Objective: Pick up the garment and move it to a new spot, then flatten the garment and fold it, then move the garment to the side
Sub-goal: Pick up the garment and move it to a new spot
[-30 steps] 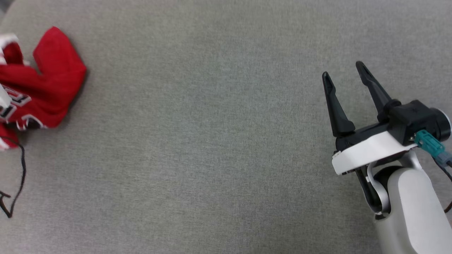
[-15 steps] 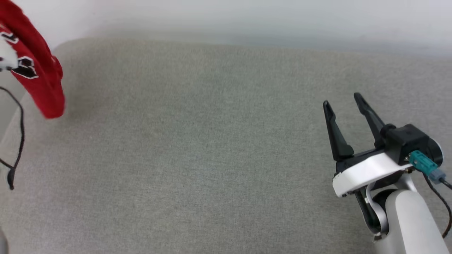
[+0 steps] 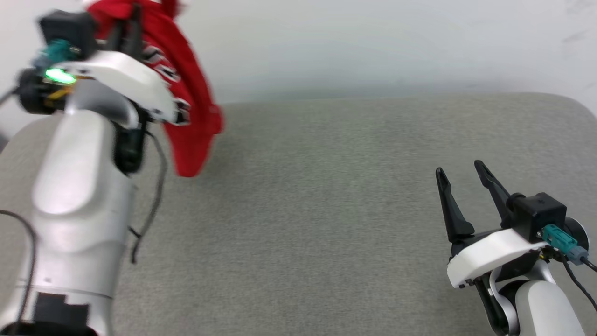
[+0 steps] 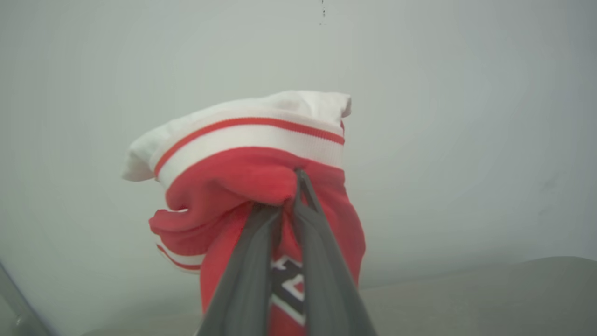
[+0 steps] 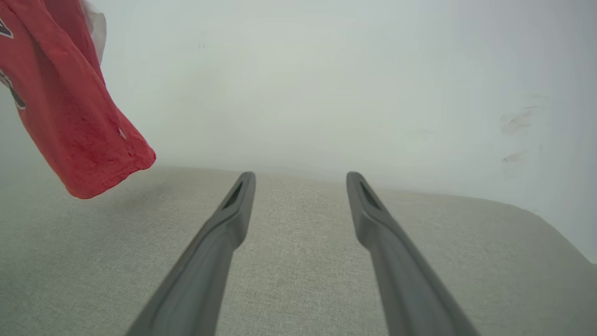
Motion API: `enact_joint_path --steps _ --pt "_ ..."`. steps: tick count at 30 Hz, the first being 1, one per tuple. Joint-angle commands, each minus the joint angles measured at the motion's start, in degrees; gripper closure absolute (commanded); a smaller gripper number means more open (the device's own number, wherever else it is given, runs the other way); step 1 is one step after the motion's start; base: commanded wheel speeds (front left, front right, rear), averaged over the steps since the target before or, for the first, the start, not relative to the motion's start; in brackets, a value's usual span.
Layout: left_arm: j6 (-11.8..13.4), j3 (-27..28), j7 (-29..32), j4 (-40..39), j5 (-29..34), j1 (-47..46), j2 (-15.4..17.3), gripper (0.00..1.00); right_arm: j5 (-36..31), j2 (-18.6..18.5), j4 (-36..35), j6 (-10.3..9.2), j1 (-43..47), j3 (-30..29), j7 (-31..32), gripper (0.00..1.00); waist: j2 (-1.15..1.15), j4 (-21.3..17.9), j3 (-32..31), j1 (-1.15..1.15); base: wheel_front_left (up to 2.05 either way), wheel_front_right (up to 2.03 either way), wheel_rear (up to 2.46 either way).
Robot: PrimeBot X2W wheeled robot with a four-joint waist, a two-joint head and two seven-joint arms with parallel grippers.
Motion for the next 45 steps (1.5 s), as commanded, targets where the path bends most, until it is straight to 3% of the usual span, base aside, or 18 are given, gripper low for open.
enact_joint_path --steps 1,8,12,21,23,24,25,34,45 --pt "-0.1 -0.4 -0.1 -0.8 -0.3 1.2 -0.9 1.0 -0.2 0.2 -0.5 -0.02 0.7 -0.1 0.2 0.0 0.0 -2.0 -0.9 0.01 0.0 0.0 0.0" --pt "-1.6 -5.9 0.5 -5.6 -1.5 7.5 -8.8 1.0 -0.8 0.2 -2.4 -0.02 2.2 -1.6 1.3 0.0 0.0 -5.6 0.4 0.01 0.0 0.0 0.0" --pt "-2.4 -9.4 0.0 -6.1 -2.5 13.4 -11.5 1.0 -0.7 0.2 -3.1 -0.02 2.2 -1.8 1.1 0.0 0.0 -7.1 2.0 0.01 0.0 0.0 0.0" --pt "-3.0 -19.3 1.0 -4.2 -2.1 28.5 -13.2 1.0 0.1 0.2 -2.4 -0.02 1.8 -1.8 0.2 0.0 0.0 -8.1 3.6 0.01 0.0 0.0 0.0" --pt "-2.9 -20.3 0.4 -4.0 -2.0 30.7 -13.3 0.59 0.4 0.2 -2.1 -0.02 1.8 -1.9 0.0 0.0 0.0 -8.0 3.3 0.01 0.0 0.0 0.0" --pt "-2.8 -20.7 -0.2 -4.0 -1.8 31.3 -13.3 0.23 0.5 0.2 -1.9 -0.03 1.8 -2.0 -0.1 0.0 0.0 -7.7 3.1 0.01 0.0 0.0 0.0" --pt "-2.7 -21.1 -0.9 -4.5 -1.4 31.7 -13.3 0.0 0.6 0.2 -1.8 -0.02 1.9 -2.1 -0.1 0.0 0.0 -7.5 2.8 0.01 0.0 0.0 0.0" --pt "1.4 -17.7 -8.4 -14.0 -0.7 32.4 -11.3 0.0 0.4 0.2 -1.2 -0.02 3.6 -3.1 0.7 0.0 0.0 -4.3 -0.5 0.01 0.0 0.0 0.0" --pt "10.8 -5.6 -10.2 -23.1 -2.2 37.1 -4.2 0.0 0.9 0.2 -1.8 -0.03 6.1 -3.7 1.9 0.0 0.0 -1.8 -2.1 0.01 0.0 0.0 0.0"
